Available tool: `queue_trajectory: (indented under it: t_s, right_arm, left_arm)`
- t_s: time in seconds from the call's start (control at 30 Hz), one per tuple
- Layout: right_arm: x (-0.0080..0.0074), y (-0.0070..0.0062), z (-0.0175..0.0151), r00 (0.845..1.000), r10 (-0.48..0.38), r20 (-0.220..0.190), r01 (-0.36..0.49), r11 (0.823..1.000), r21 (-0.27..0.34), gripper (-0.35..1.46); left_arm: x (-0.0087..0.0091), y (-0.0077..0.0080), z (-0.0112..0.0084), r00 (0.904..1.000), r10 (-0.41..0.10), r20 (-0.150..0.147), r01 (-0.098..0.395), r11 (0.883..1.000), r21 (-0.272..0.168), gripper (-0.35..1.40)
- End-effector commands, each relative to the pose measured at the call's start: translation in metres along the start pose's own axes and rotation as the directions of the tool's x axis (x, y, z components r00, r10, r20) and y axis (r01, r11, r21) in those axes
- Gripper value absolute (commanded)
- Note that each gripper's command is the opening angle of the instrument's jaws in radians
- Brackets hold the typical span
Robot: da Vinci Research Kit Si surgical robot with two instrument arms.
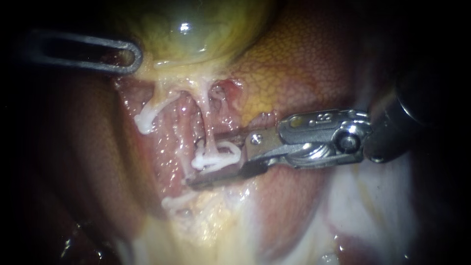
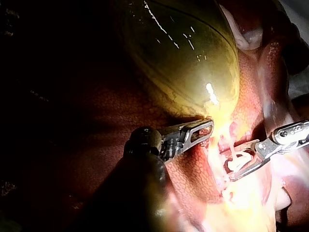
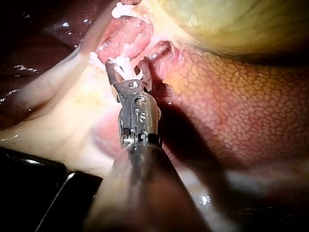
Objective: Clipping third clip right tube
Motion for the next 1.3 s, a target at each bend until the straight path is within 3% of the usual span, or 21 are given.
queue_trajectory:
  t_s: [0.03,0.43,0.67,0.83,1.03,1.3]
  right_arm:
    - [0.0,-0.0001,0.0,1.0,0.001,-0.003,-0.001,1.0,0.001,0.4]
    - [0.0002,0.0013,-0.0002,0.995,-0.001,-0.096,0.002,1.0,0.016,0.42]
    - [0.0003,0.0022,-0.0004,0.986,0.026,-0.167,-0.016,0.998,0.058,0.43]
    - [0.0003,0.0027,-0.0006,0.97,0.062,-0.234,-0.031,0.99,0.135,0.43]
    - [0.0006,0.0029,-0.0009,0.948,0.113,-0.296,-0.037,0.967,0.252,0.43]
    - [0.0017,0.0033,-0.0016,0.921,0.129,-0.368,-0.021,0.959,0.283,0.43]
  left_arm:
    - [0.0,0.0,0.0,1.0,0.0,0.0,0.0,1.0,0.0,-0.35]
    - [0.0,0.0,0.0,1.0,0.0,0.0,0.0,1.0,0.0,-0.35]
    - [0.0,0.0,-0.0001,1.0,0.0,0.0,0.0,1.0,0.0,-0.35]
    - [0.0,0.0,-0.0001,1.0,0.0,0.0,0.0,1.0,0.0,-0.35]
    - [0.0,0.0,-0.0001,1.0,0.0,0.0,0.0,1.0,0.001,-0.35]
    - [0.0,0.0,-0.0001,1.0,0.0,0.0,0.0,1.0,0.001,-0.35]
